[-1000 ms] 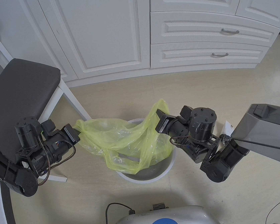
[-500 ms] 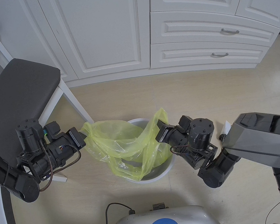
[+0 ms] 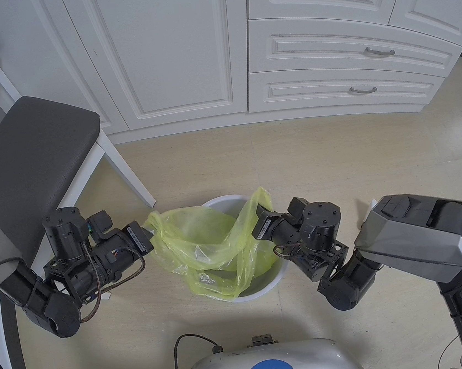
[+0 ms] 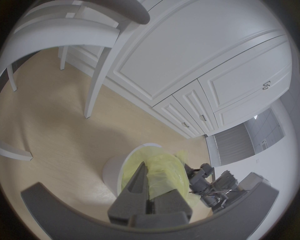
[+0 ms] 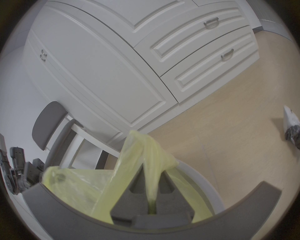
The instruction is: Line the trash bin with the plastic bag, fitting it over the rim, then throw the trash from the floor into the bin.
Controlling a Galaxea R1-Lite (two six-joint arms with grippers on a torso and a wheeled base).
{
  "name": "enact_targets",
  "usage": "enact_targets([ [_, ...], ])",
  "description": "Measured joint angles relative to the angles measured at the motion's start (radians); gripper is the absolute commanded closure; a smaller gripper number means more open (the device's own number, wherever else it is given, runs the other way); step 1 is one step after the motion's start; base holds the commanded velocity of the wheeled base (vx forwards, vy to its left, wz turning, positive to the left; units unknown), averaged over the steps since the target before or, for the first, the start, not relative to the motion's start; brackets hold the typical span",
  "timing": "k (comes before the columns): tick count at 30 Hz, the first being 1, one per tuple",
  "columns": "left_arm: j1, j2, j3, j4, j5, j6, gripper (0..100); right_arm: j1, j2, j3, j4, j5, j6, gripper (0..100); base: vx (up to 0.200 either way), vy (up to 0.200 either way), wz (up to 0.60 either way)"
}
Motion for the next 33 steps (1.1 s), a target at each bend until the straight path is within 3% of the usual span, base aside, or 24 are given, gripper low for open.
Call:
enact_targets([
  [4, -0.001, 0.020, 0.001, -0.003, 0.003, 0.006, 100, -0.014, -0.073, 0.093, 0.002, 0.030, -0.074, 100, 0.000, 0.000, 0.00],
  [9, 0.011, 0.032, 0.007, -0.003, 0.005, 0.049, 100, -0.062, -0.161, 0.235, -0.001, 0.091, -0.294, 100, 0.000, 0.000, 0.00],
  [17, 0.042, 0.048, 0.053, -0.003, 0.034, 0.319, 100, -0.153, -0.227, 0.395, -0.004, 0.166, -0.503, 100, 0.000, 0.000, 0.00],
  [21, 0.049, 0.049, 0.084, -0.005, 0.064, 0.384, 100, -0.180, -0.236, 0.480, -0.008, 0.183, -0.621, 100, 0.000, 0.000, 0.00],
  [33, 0.034, 0.037, 0.201, 0.009, 0.068, 0.581, 100, -0.183, -0.235, 0.649, -0.013, 0.195, -0.835, 100, 0.000, 0.000, 0.00],
])
